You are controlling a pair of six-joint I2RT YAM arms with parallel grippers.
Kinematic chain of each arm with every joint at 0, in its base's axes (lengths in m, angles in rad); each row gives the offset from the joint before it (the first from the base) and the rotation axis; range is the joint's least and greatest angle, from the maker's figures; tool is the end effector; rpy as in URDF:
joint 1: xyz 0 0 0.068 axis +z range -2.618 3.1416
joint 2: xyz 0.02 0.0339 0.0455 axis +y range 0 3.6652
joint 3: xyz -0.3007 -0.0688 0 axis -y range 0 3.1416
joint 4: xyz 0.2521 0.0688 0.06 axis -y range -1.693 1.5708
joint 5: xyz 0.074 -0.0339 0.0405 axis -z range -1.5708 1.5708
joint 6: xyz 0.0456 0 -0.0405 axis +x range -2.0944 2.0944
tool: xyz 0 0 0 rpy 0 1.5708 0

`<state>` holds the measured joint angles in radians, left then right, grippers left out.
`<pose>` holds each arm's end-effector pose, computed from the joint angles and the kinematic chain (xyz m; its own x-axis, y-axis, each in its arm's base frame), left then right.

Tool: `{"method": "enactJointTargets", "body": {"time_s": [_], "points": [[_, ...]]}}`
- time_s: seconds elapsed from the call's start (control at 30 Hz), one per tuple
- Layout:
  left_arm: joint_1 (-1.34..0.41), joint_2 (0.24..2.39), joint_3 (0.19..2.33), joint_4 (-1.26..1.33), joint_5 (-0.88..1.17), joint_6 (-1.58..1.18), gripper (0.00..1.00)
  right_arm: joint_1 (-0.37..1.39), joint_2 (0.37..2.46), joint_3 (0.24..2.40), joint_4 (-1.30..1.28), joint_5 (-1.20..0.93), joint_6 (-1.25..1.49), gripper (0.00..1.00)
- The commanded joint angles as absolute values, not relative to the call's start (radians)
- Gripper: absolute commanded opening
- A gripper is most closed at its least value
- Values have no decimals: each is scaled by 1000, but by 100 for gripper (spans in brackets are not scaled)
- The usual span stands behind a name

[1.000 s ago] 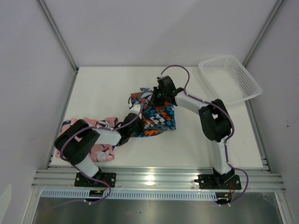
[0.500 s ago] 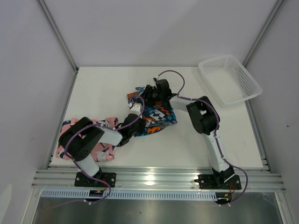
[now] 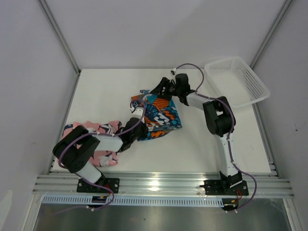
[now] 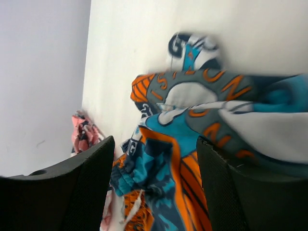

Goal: Fold and stack the shorts
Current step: Fold the shorts

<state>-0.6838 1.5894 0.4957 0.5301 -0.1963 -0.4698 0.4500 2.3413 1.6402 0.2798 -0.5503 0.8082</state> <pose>0.2343 -0.1795 0.1543 -0.5919 -0.0904 -0.8009 0.2510 0.9236 -0.2898 0.4973 0.2667 0.1663 -0.8331 0.2820 -0.4758 -0.2867 0.5154 0.8076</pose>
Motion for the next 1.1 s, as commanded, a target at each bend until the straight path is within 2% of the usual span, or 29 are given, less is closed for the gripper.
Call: {"method": "enactJointTargets", "body": {"time_s": [0.0,0.17,0.33,0.83,0.93,1.0,1.03,1.07], "points": [[-680,1507,500,451,-195,-453,0,411,2178,1661,180,-558,605,71],[-673,1437,551,361,-192,-407,0,377,2112,1660,-53,-419,456,71],[-663,1410,548,354,-157,-422,0,361,2198,1779,-233,-328,377,70],[-663,1261,526,282,-115,-431,0,339,2361,1808,-95,-489,413,70],[-663,1246,512,276,-117,-434,0,337,2390,1819,-58,-523,446,64],[-663,1238,509,273,-117,-436,0,342,2399,1824,-42,-531,465,49],[-663,1232,500,275,-111,-439,0,344,2399,1822,-37,-528,472,36],[-663,1229,500,276,-106,-442,0,344,2393,1807,-31,-522,480,28]]}}
